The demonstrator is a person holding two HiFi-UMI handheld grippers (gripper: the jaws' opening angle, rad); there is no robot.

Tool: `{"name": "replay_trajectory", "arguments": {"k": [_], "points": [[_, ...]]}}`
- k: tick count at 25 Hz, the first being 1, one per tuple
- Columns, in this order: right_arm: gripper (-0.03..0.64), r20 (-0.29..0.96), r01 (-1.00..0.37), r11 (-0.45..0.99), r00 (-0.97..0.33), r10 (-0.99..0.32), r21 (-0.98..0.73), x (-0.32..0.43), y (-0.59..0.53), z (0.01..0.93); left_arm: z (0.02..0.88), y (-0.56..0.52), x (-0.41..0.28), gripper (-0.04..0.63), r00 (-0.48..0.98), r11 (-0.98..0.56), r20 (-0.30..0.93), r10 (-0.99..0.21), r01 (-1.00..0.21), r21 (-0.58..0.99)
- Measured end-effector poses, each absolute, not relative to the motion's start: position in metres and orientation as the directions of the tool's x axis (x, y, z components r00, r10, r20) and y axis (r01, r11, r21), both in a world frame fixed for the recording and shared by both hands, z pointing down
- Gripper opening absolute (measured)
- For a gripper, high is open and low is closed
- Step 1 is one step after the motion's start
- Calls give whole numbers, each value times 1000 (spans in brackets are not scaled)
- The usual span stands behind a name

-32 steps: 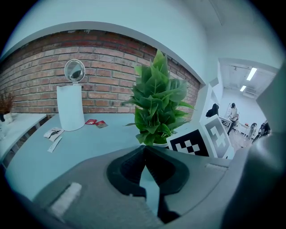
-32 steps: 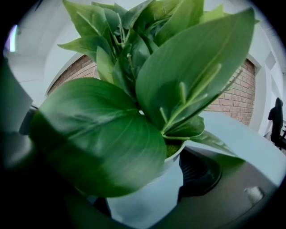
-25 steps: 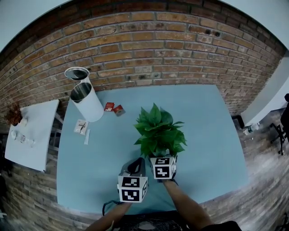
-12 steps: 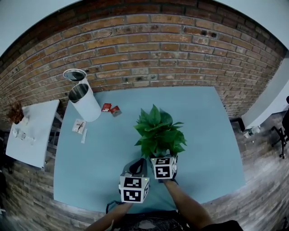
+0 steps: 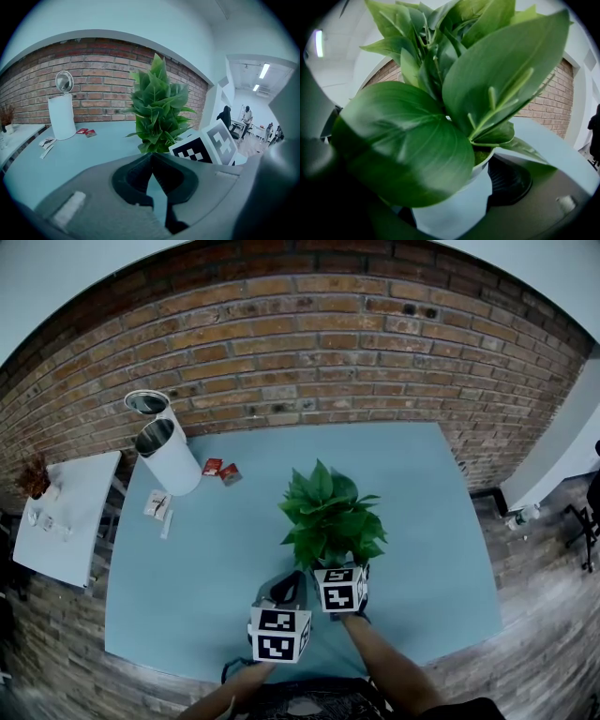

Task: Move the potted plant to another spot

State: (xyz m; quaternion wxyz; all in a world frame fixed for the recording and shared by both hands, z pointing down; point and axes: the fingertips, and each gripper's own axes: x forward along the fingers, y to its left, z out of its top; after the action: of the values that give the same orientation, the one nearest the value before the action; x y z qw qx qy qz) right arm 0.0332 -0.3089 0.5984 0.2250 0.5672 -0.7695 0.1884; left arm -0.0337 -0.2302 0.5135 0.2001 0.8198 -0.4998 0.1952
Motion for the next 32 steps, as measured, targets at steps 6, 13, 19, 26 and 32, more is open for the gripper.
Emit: {"name": "replay_trajectory", "arguments": {"k": [6, 13, 19, 26, 32], "points": [[483, 557, -956, 290, -261, -788, -37, 56, -308, 599, 511, -230, -7, 0, 425, -427, 518, -742, -896, 123], [483, 555, -954, 298, -268, -788, -38, 73, -309, 598, 513, -229, 11, 0, 424, -431, 523, -739, -895, 117], [483, 555, -951, 306, -272, -786, -34, 83, -308, 599, 513, -229, 22, 0, 421, -428, 519, -744, -897, 113], [483, 556, -947, 319, -282, -782, -32, 94, -307, 600, 514, -227, 34, 0, 414, -420, 517, -749, -900, 112], [483, 557, -945, 324, -287, -779, -34, 111, -305, 597, 514, -226, 51, 0, 415, -417, 512, -752, -901, 117]]}}
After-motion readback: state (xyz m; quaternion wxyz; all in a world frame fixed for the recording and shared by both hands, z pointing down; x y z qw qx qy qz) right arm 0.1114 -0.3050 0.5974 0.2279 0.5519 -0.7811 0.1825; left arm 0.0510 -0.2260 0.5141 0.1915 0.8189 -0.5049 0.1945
